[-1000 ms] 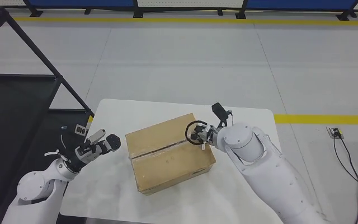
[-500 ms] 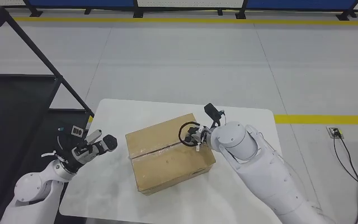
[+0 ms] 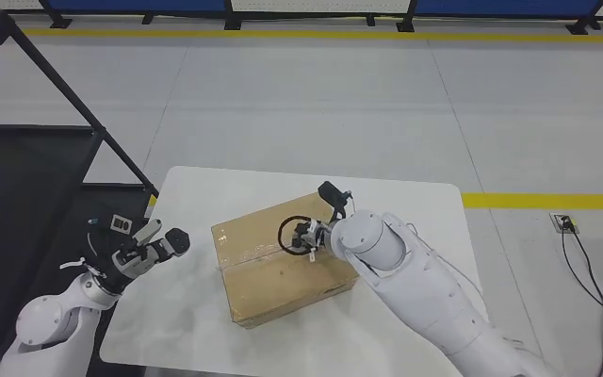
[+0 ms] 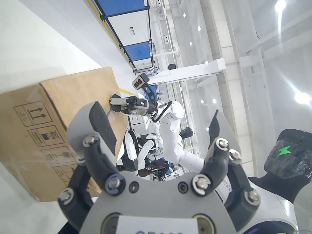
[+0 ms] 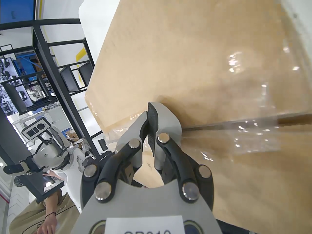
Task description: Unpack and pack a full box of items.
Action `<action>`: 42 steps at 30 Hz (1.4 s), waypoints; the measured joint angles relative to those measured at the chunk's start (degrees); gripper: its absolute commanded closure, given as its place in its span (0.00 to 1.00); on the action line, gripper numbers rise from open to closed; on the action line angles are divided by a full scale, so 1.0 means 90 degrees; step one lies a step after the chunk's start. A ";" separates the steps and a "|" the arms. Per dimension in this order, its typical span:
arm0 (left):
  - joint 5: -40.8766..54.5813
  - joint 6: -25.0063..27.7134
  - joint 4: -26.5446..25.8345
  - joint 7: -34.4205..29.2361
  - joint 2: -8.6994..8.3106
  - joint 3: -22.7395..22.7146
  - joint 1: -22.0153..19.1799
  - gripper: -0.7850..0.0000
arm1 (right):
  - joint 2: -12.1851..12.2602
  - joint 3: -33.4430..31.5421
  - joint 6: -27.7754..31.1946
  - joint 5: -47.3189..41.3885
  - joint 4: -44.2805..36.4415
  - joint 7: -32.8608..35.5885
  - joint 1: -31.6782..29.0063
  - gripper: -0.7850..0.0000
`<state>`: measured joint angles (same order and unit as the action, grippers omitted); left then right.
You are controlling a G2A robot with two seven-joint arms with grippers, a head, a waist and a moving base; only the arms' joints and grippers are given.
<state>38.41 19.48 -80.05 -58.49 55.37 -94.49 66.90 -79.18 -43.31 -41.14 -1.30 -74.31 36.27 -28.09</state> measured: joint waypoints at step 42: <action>0.0108 0.0031 0.0260 -0.0194 -0.0011 -0.0075 -0.0036 0.00 | -0.0696 0.0421 0.0416 -0.0310 0.0323 0.0442 0.0141 1.00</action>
<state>39.38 19.76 -77.72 -60.24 55.27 -95.17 66.57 -85.44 -39.52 -37.40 -4.09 -71.41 40.25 -26.82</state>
